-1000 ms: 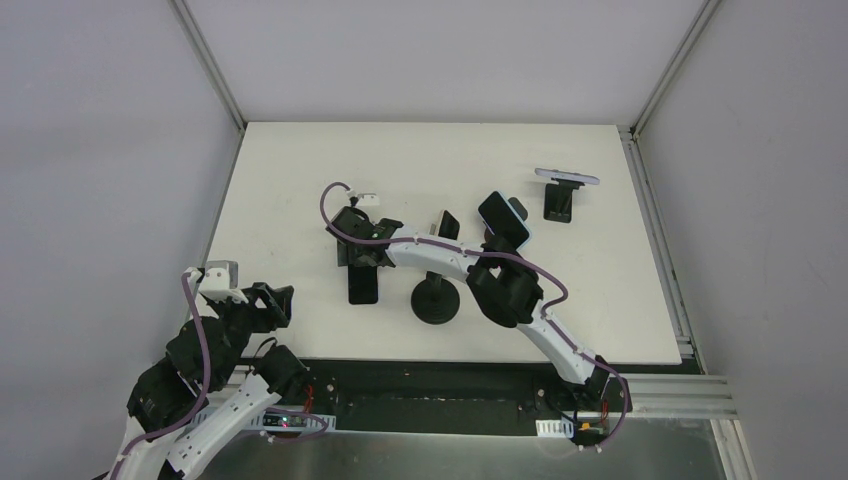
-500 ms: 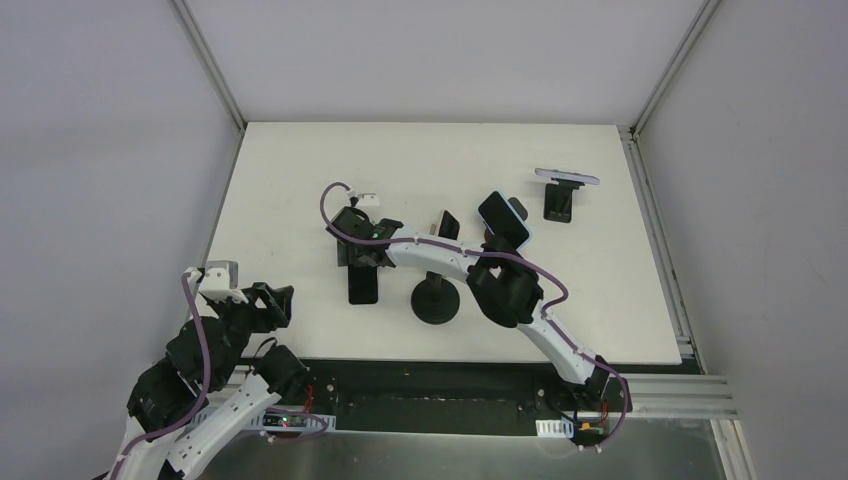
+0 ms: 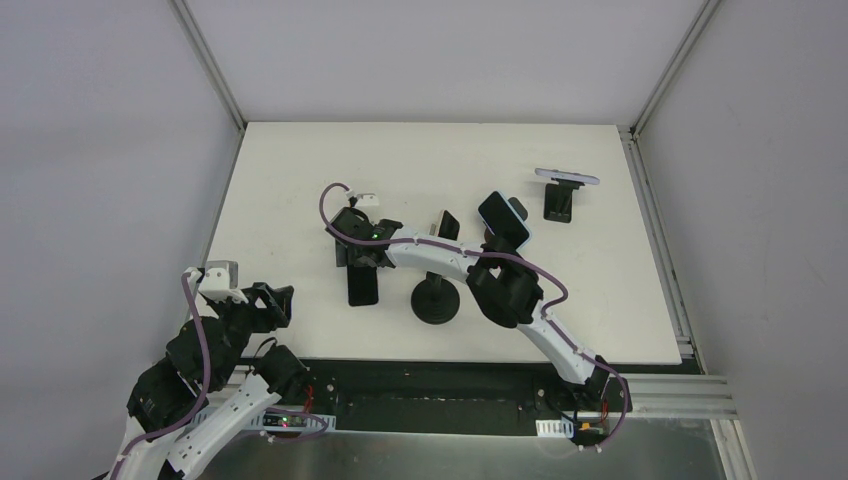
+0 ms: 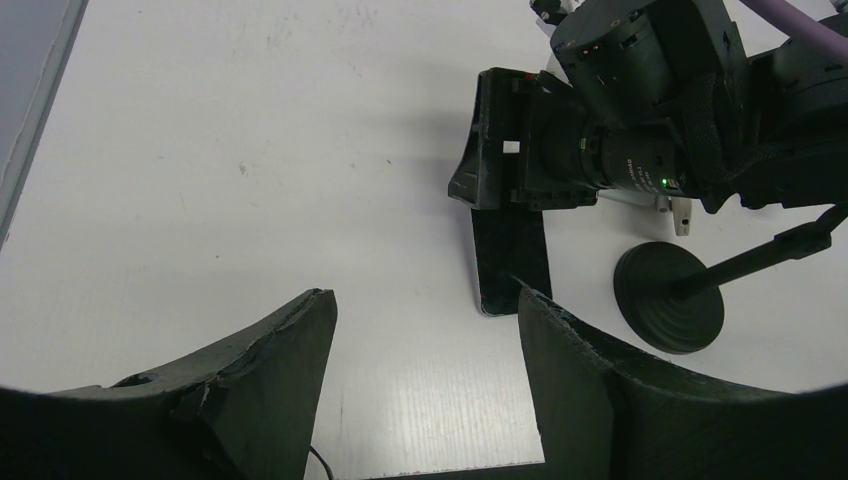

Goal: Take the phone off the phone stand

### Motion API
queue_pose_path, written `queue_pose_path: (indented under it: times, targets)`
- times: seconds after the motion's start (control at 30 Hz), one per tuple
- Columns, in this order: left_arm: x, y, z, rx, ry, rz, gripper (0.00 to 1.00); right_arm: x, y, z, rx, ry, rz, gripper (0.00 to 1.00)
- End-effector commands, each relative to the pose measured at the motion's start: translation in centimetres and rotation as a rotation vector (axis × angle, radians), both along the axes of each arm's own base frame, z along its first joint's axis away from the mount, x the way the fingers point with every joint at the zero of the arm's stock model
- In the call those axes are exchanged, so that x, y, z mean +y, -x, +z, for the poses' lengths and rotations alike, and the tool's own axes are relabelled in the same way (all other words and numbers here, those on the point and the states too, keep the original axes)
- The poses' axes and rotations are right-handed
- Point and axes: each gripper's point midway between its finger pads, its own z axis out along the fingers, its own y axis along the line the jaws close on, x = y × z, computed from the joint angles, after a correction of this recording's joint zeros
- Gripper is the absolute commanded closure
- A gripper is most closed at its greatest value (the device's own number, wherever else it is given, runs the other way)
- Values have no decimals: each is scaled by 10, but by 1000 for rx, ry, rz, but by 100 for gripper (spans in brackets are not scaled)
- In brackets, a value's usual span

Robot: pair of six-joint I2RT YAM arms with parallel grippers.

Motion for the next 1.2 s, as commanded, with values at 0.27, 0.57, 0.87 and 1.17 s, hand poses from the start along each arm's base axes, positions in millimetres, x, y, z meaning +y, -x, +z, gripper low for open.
queue_pose_path:
  times: [0.27,0.57,0.87,1.17]
  targets:
    - [5,0,8,-9,-5,25,31,-13,0,15,-22,39,-6,20]
    - [6,0,8,-9,-2,31,31,-18,-12,88,-124,-21,5,20]
    - [8,0,8,-14,2,44,30,-34,-3,220,-219,-164,98,20]
    - [-27,-5,8,10,-23,-119,11,-129,41,277,-195,-63,108,20]
